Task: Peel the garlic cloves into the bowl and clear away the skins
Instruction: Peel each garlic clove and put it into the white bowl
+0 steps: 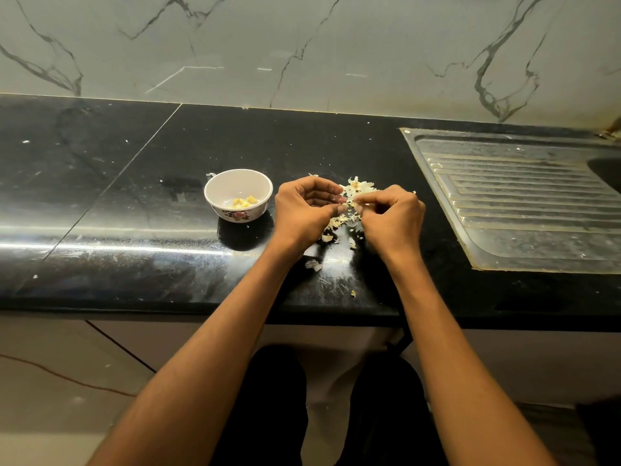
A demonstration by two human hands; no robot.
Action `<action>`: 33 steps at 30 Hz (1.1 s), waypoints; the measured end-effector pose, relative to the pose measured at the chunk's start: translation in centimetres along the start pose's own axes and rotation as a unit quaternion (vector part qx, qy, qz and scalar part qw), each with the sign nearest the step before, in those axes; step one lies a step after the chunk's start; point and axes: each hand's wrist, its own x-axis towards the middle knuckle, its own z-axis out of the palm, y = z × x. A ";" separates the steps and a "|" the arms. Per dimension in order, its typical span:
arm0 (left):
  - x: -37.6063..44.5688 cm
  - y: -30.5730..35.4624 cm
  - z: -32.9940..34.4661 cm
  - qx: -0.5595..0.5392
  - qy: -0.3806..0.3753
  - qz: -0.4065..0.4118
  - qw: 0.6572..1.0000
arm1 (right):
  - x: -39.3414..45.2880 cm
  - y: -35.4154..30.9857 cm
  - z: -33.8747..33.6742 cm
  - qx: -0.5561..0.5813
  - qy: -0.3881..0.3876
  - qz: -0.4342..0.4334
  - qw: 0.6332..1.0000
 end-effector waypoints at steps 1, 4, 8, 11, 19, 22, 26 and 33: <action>0.0 0.0 0.0 0.000 0.002 0.001 1.000 | 0.0 0.0 0.0 -0.001 -0.004 -0.006 1.000; -0.1 0.1 0.0 -0.001 0.002 0.003 1.000 | -0.1 -0.3 -0.1 0.008 -0.008 0.017 1.000; -0.1 0.1 0.1 0.001 0.003 0.006 1.000 | -0.4 -0.3 -0.1 -0.018 0.021 0.028 0.999; 0.0 0.0 0.1 0.000 0.007 0.008 1.000 | -0.3 0.2 -0.2 0.003 -0.014 0.005 1.000; -0.2 0.2 0.0 0.018 0.004 0.028 0.999 | 0.0 -0.3 0.2 0.190 -0.039 0.080 0.978; -0.3 0.3 0.1 0.036 0.007 0.039 0.999 | -0.2 -0.4 0.1 0.231 -0.069 0.099 0.965; -0.5 0.5 0.0 0.051 0.009 0.037 0.998 | -0.3 -0.7 -0.2 0.297 -0.076 0.121 0.944; -0.3 0.5 0.1 0.005 0.039 -0.011 0.999 | -0.1 -0.9 -1.0 0.358 -0.077 0.161 0.916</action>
